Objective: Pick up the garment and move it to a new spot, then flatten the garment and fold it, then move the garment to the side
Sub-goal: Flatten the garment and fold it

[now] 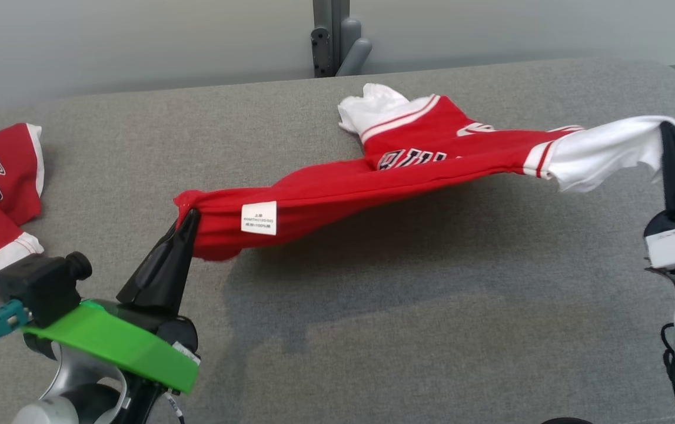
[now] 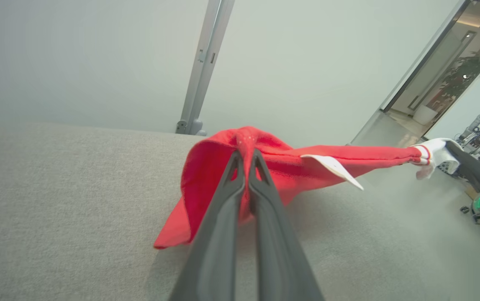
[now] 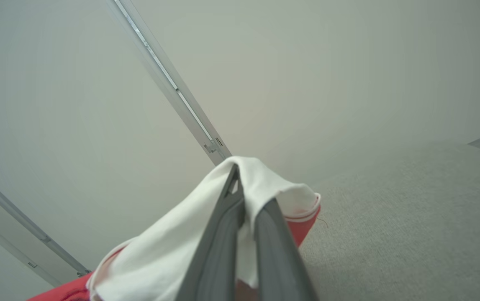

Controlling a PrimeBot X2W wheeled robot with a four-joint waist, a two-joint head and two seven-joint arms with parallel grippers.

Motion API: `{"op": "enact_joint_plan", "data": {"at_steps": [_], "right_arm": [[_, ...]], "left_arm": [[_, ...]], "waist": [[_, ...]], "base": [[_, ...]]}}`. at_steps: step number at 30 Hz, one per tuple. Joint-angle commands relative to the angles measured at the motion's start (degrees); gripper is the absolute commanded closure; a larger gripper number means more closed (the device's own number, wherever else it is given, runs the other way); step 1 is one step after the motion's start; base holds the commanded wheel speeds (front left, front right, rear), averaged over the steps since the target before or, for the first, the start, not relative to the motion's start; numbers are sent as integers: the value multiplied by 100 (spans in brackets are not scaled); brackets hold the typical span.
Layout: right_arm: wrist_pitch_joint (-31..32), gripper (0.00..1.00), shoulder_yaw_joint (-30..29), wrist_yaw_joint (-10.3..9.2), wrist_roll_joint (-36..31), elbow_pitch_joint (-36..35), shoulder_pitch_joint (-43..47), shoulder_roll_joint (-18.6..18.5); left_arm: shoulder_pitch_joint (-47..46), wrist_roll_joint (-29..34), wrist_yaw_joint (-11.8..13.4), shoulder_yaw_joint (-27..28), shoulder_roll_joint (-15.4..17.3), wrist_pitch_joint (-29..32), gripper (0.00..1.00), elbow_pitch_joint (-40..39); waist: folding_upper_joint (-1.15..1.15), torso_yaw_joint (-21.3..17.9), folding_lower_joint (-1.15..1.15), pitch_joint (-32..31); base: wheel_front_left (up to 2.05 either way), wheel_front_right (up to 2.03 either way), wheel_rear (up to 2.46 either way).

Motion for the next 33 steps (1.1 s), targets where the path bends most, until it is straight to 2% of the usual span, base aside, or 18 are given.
{"op": "enact_joint_plan", "data": {"at_steps": [1, 6, 8, 10, 11, 13, 15, 18, 19, 20, 23, 28, 33], "right_arm": [[229, 100, -209, 1, 208, -612, 182, 60], [988, 100, -660, 1, 507, -2089, 33, 174], [1329, 100, -783, 1, 545, -2429, -272, 193], [1662, 100, -895, 1, 418, -2593, -724, 98], [1982, 100, -942, 1, 314, -2531, -1334, 75], [2266, 100, -885, 1, 84, -2373, -2028, -12], [2497, 100, -786, 1, -54, -2067, -2735, 60], [2688, 100, -709, 2, -423, -1394, -3819, 104], [2688, 100, -709, 2, -423, -1394, -3819, 104], [2728, 100, -677, 2, -584, -1093, -4154, 147], [2631, 100, -503, 2, -1130, -291, -5134, 217], [2036, 100, -374, 2, -1923, 1108, -6657, 382], [1164, 100, -431, 2, -2481, 2206, -7870, 541]], "left_arm": [[147, -72, 92, -4, 14, 136, 100, -491], [-112, -453, 222, -85, 31, 686, 100, -1484], [-517, -521, 206, 3, 235, 972, 100, -1597], [-1005, -767, 209, -7, 277, 1328, 100, -1502], [-1656, -963, 253, 63, 442, 1719, 100, -1250], [-2339, -1048, 281, 94, 555, 2067, 100, -861], [-3009, -1128, 314, 87, 629, 2344, 100, -407], [-4066, -1032, 311, 53, 705, 2565, 100, 358], [-4066, -1032, 311, 53, 705, 2565, 100, 358], [-4405, -958, 307, 22, 693, 2585, 100, 666], [-5435, -633, 233, -61, 625, 2354, 100, 1656], [-6973, 211, 139, -285, 440, 1376, 100, 3318], [-8134, 791, 12, -305, 193, -336, 100, 4441]], "waist": [[0, -57, 0, -163], [0, -45, 0, -78], [0, -32, 0, 8], [0, -7, 0, 125], [0, 4, 0, 307], [0, 13, 0, 546], [0, 3, 0, 825], [0, 35, 0, 1328], [0, 35, 0, 1328], [0, 62, 0, 1507], [0, 153, 0, 2028], [0, 239, 0, 2603], [0, 235, 0, 3052]], "base": [[0, 0, 0], [0, 0, 0], [0, 0, 0], [0, 0, 0], [0, 0, 0], [0, 0, 0], [0, 0, 0], [0, 0, 0], [0, 0, 0], [0, 0, 0], [0, 0, 0], [0, 0, 0], [0, 0, 0]]}}
